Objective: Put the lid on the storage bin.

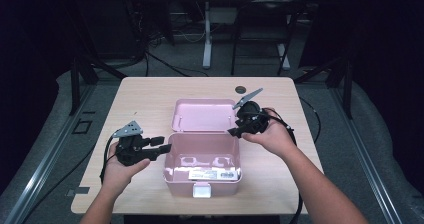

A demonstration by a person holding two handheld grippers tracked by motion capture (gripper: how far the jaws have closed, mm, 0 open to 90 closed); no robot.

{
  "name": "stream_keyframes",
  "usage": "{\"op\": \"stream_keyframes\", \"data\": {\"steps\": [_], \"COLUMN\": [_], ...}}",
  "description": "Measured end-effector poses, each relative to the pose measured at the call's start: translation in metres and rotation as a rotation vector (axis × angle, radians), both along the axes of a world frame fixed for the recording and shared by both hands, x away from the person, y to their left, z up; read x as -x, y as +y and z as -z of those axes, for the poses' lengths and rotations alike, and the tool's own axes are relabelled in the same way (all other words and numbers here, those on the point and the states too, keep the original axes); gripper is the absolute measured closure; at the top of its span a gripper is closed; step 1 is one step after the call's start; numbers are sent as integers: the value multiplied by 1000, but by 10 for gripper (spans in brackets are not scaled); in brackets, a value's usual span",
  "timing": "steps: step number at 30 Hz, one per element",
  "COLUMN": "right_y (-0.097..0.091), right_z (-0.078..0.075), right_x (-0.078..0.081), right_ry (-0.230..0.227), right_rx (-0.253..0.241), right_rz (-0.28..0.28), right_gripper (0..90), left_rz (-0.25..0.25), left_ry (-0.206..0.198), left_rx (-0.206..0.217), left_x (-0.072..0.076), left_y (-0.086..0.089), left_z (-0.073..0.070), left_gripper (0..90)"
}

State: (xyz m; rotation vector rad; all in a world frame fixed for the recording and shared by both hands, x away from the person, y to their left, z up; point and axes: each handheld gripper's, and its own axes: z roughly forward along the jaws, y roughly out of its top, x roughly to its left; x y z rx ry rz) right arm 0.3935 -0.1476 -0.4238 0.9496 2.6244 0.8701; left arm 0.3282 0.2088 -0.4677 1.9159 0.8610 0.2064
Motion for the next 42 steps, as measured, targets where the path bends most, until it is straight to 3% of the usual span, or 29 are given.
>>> {"op": "stream_keyframes", "data": {"steps": [7, 15, 25, 35, 42], "right_y": [-6, -7, -6, -4, 0], "right_z": [3, 8, 16, 28, 38], "right_x": [-13, -26, -42, -62, -75], "right_ry": [-15, -41, -62, -31, -33], "right_rx": [-45, -59, -68, -80, -77], "right_rz": [59, 113, 218, 330, 392], "right_gripper": [575, 590, 641, 689, 709], "left_rz": [-2, 5, -22, -21, -21], "left_ry": [13, 26, 39, 32, 33], "left_rx": [-12, -55, -66, -58, -54], "left_x": [0, -1, -2, -2, -2], "left_y": [-2, -6, -4, -4, -3], "left_z": [2, 5, 11, 11, 11], "left_gripper": [570, 636, 724, 746, 746]}}
